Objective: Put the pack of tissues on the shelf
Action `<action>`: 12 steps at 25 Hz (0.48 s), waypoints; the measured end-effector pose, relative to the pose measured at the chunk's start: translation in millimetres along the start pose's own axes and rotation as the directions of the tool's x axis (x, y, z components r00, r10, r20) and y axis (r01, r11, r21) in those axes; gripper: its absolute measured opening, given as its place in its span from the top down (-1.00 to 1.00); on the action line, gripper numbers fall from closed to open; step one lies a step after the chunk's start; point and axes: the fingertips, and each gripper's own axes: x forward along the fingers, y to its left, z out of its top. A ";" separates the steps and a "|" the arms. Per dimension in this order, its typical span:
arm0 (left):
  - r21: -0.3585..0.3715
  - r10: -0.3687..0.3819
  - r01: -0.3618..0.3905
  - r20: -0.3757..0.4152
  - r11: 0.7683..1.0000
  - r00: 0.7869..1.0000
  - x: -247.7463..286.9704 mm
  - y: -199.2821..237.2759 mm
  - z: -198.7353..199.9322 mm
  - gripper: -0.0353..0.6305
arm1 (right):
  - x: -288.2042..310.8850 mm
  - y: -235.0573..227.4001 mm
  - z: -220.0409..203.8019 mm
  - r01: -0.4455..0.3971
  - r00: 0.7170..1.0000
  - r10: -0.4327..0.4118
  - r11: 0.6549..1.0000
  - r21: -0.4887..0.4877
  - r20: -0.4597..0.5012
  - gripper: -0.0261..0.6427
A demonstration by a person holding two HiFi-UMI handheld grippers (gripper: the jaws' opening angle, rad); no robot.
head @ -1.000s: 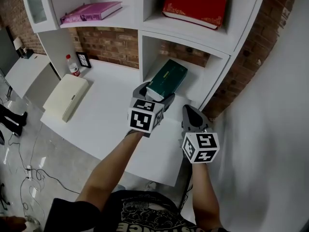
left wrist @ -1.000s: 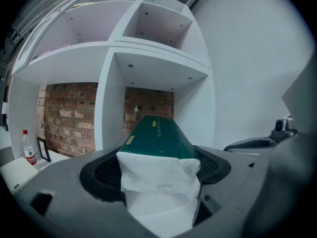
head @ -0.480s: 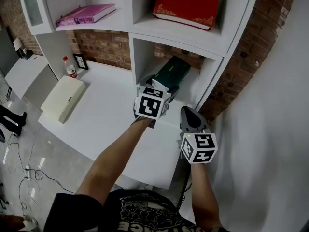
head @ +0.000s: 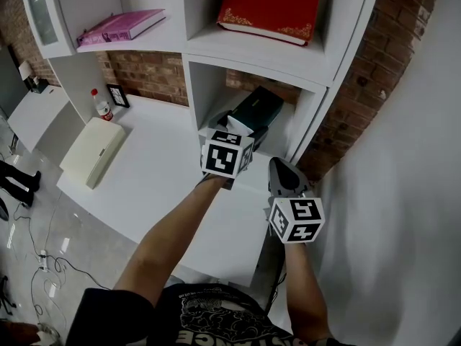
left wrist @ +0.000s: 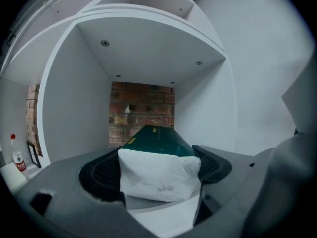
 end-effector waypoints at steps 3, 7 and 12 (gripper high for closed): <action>-0.010 -0.002 0.002 0.022 1.000 1.000 -1.0 0.5 0.4 -0.43 | 1.0 -0.4 -0.7 -0.002 1.000 0.002 1.000 0.003 -0.001 0.91; -0.023 -0.007 0.008 0.048 1.000 0.999 -1.0 0.7 1.3 -0.46 | 1.6 -0.2 -2.6 -0.001 1.000 0.001 1.000 0.005 -0.003 0.91; -0.029 -0.012 0.014 0.069 0.999 0.998 -4.5 4.1 3.4 -0.48 | 1.6 1.6 -2.4 -0.005 1.000 0.005 1.000 0.007 -0.005 0.91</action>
